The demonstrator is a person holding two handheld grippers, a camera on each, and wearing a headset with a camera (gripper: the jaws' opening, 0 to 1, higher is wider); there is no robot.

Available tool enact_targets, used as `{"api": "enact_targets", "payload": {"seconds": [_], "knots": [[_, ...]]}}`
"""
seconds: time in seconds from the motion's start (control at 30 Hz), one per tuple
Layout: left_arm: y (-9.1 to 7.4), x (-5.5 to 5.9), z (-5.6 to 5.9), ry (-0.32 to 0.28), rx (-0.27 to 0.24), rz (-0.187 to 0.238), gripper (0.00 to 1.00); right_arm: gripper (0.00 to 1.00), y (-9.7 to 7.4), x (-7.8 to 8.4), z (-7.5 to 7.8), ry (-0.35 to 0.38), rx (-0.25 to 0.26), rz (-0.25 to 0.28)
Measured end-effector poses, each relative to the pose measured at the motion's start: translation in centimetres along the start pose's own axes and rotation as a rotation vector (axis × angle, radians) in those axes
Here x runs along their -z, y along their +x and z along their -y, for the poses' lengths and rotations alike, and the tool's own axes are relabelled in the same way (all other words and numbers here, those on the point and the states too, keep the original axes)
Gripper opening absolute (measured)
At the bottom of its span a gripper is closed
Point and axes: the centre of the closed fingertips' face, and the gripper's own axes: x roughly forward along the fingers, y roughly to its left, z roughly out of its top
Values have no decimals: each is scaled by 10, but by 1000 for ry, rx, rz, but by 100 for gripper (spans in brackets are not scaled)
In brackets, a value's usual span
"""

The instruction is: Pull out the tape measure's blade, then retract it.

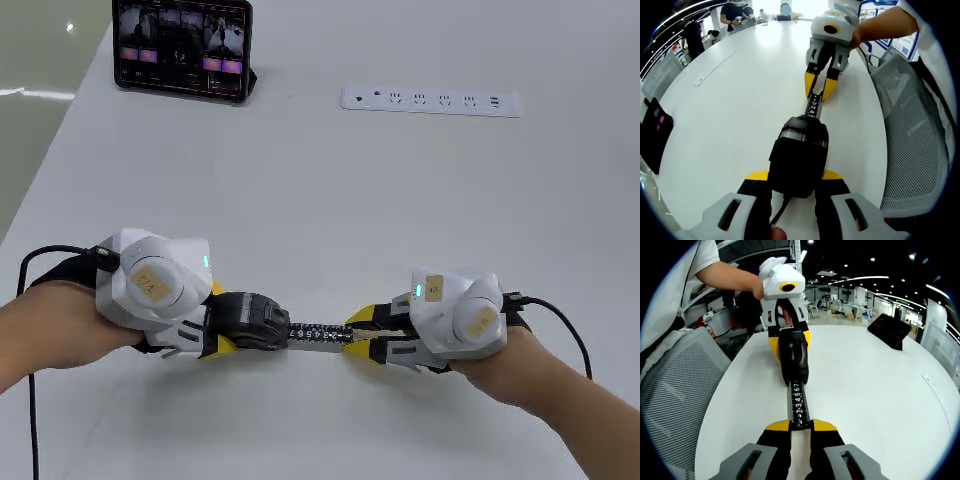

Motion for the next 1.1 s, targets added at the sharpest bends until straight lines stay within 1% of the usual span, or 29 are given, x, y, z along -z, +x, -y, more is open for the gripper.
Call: {"api": "enact_targets", "payload": {"seconds": [0.47,1.1], "knots": [[0,0,0,9,5,-7,28,10,-14,11,0,23,18,-15],[1,0,0,5,5,-5,28,9,-33,27,2,24,38,-43]]}}
